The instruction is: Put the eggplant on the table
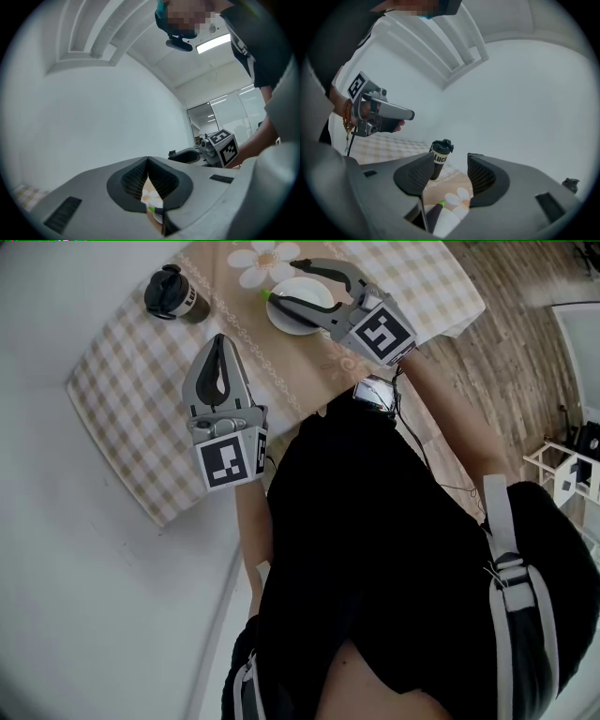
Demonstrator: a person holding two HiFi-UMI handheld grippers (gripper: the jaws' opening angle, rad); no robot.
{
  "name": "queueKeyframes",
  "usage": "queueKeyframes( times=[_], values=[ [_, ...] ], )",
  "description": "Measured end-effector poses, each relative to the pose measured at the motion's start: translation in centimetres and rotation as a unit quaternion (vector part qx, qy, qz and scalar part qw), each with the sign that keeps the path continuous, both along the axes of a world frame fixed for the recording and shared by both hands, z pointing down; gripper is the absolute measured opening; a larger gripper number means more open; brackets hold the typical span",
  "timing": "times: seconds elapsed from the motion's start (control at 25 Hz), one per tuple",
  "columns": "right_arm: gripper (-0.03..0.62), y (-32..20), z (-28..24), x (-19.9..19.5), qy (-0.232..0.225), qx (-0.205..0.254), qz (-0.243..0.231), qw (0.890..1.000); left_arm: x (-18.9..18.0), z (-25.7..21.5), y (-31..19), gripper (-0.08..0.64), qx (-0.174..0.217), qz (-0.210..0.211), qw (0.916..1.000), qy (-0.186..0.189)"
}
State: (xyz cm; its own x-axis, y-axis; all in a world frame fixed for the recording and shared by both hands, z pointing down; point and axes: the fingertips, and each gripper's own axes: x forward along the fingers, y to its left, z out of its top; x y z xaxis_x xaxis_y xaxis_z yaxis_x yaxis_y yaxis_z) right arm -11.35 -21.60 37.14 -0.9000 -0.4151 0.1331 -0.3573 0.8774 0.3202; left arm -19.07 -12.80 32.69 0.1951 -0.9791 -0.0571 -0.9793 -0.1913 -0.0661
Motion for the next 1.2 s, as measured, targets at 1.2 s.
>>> queueKeyframes(
  times=[1.2],
  values=[
    [0.034,3.8,-4.6,2.3,-0.106,-0.015,0.011,0.994,2.0,-1.2,0.1,-0.011,0.031,0.01,0.999,-0.03]
  ],
)
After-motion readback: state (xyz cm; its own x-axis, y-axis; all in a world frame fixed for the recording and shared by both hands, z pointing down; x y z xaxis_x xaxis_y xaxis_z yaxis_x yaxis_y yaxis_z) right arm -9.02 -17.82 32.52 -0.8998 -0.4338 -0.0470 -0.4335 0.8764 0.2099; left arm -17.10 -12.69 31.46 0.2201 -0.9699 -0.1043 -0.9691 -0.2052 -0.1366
